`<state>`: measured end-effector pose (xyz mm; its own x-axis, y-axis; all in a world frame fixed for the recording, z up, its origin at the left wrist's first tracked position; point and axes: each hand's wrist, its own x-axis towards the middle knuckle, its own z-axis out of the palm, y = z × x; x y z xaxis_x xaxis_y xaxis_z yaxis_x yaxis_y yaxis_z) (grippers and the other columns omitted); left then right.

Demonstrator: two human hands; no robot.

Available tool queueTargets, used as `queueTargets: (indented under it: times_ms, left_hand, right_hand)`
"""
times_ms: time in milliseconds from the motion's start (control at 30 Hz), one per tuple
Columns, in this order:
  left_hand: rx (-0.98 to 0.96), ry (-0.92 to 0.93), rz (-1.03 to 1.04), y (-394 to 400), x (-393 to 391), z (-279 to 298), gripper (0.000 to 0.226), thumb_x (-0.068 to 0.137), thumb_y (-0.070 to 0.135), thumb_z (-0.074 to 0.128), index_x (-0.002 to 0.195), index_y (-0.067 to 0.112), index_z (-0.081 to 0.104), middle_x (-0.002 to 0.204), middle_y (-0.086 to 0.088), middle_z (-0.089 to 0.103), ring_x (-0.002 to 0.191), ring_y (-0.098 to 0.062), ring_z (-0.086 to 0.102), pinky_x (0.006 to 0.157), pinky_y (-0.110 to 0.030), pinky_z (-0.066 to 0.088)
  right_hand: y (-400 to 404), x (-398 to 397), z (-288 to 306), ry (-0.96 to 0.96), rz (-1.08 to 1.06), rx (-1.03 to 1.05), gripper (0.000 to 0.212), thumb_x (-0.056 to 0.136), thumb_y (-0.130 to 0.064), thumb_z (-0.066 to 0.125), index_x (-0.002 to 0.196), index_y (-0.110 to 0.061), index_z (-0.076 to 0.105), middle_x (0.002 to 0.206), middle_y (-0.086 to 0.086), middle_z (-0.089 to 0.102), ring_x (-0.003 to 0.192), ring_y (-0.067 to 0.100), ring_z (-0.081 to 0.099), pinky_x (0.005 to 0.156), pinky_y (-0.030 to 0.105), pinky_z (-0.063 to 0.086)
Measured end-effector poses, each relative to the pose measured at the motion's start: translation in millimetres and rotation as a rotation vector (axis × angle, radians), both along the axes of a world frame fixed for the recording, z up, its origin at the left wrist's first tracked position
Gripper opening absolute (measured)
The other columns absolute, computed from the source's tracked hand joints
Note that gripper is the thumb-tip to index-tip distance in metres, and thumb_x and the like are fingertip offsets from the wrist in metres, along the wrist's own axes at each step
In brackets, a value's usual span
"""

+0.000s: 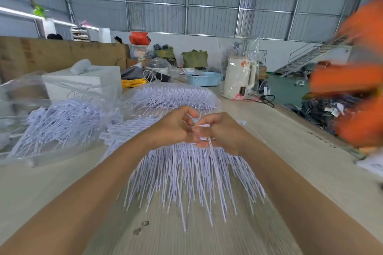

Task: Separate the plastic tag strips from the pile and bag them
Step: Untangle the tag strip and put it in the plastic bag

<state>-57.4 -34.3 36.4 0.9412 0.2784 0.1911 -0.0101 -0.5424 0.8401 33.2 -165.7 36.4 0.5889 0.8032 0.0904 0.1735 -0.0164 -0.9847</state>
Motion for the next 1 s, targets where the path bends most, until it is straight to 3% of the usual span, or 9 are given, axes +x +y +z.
queueTargets:
  times_ms: [100, 167, 400, 533, 633, 800, 867, 933, 1000]
  left_hand:
    - [0.021, -0.014, 0.107, 4.7, -4.7, 0.5, 0.027, 0.073, 0.010, 0.079, 0.091, 0.019, 0.061, 0.089, -0.004, 0.060, 0.076, -0.016, 0.059, 0.084, -0.039, 0.053]
    - [0.036, 0.038, 0.084, 5.6, -8.5, 0.9, 0.008, 0.079, 0.019, 0.074, 0.076, 0.014, 0.070, 0.077, -0.010, 0.069, 0.073, -0.018, 0.060, 0.073, -0.031, 0.052]
    - [0.112, 0.015, 0.112, 4.2, -2.5, -2.9, 0.017, 0.088, 0.012, 0.063, 0.072, 0.011, 0.057, 0.067, -0.004, 0.060, 0.056, -0.011, 0.059, 0.062, -0.027, 0.053]
    - [0.151, 0.013, 0.130, 0.5, -3.0, -3.7, 0.020, 0.088, 0.012, 0.064, 0.071, 0.013, 0.054, 0.059, -0.001, 0.054, 0.050, -0.008, 0.051, 0.051, -0.023, 0.046]
    - [-0.013, 0.020, 0.149, -1.6, -3.5, -2.0, 0.021, 0.088, 0.011, 0.064, 0.069, 0.011, 0.054, 0.048, 0.002, 0.055, 0.041, -0.006, 0.047, 0.045, -0.019, 0.039]
    - [-0.412, 0.123, 0.075, -4.8, -13.0, 8.6, 0.018, 0.092, 0.005, 0.054, 0.075, 0.009, 0.049, 0.039, 0.004, 0.044, 0.033, -0.005, 0.032, 0.039, -0.017, 0.033]
    - [-0.371, 0.129, 0.067, -1.4, -19.3, 10.8, 0.020, 0.092, 0.007, 0.056, 0.073, 0.009, 0.050, 0.041, 0.004, 0.046, 0.031, -0.005, 0.034, 0.042, -0.017, 0.037]
    - [-0.269, 0.079, 0.127, 3.7, -22.5, 12.1, 0.018, 0.091, 0.008, 0.059, 0.073, 0.009, 0.055, 0.050, 0.000, 0.055, 0.035, -0.007, 0.041, 0.051, -0.022, 0.040]
    - [-0.226, 0.044, 0.153, 7.2, -21.4, 12.1, 0.014, 0.091, -0.001, 0.056, 0.079, 0.006, 0.060, 0.062, -0.006, 0.063, 0.042, -0.009, 0.048, 0.051, -0.022, 0.041]
  right_hand:
    - [-0.7, 2.7, 0.6, -0.020, -0.098, 0.083, 0.006, 0.082, 0.006, 0.064, 0.080, 0.002, 0.067, 0.074, 0.013, 0.064, 0.060, 0.014, 0.063, 0.056, 0.020, 0.055]
    - [0.2, 3.6, 0.8, -0.011, -0.126, 0.112, 0.004, 0.080, 0.007, 0.065, 0.080, 0.003, 0.068, 0.075, 0.015, 0.064, 0.064, 0.020, 0.061, 0.059, 0.021, 0.057]
    - [3.6, 2.0, -0.8, -0.001, -0.085, -0.013, 0.011, 0.086, 0.002, 0.061, 0.091, 0.010, 0.066, 0.088, 0.023, 0.066, 0.068, 0.024, 0.065, 0.060, 0.026, 0.059]
    - [3.4, 3.7, -4.1, -0.248, -0.053, -0.127, 0.014, 0.091, 0.000, 0.055, 0.088, 0.009, 0.066, 0.060, 0.010, 0.059, 0.050, 0.011, 0.053, 0.047, 0.016, 0.048]
    - [7.5, 3.2, -8.8, -0.487, -0.157, -0.114, 0.012, 0.090, -0.002, 0.056, 0.088, 0.001, 0.068, 0.055, 0.001, 0.055, 0.043, 0.002, 0.051, 0.045, 0.014, 0.041]
    - [2.8, 13.1, -15.7, -0.750, -0.309, -0.120, 0.023, 0.088, 0.005, 0.054, 0.083, -0.010, 0.071, 0.071, -0.004, 0.059, 0.063, 0.007, 0.052, 0.064, 0.010, 0.039]
    - [-12.4, 32.6, -15.9, -0.350, -0.441, 0.033, 0.024, 0.088, 0.004, 0.055, 0.084, -0.015, 0.068, 0.066, -0.004, 0.056, 0.057, 0.006, 0.049, 0.052, 0.010, 0.040]
    - [-28.6, 47.9, -9.4, 0.081, -0.493, 0.212, 0.015, 0.088, 0.005, 0.055, 0.082, -0.003, 0.066, 0.065, 0.007, 0.055, 0.055, 0.013, 0.045, 0.042, 0.013, 0.040]
    - [-33.5, 51.5, -0.8, 0.263, -0.438, 0.232, 0.012, 0.086, 0.008, 0.055, 0.078, 0.003, 0.063, 0.066, 0.010, 0.051, 0.054, 0.012, 0.043, 0.039, 0.012, 0.037]
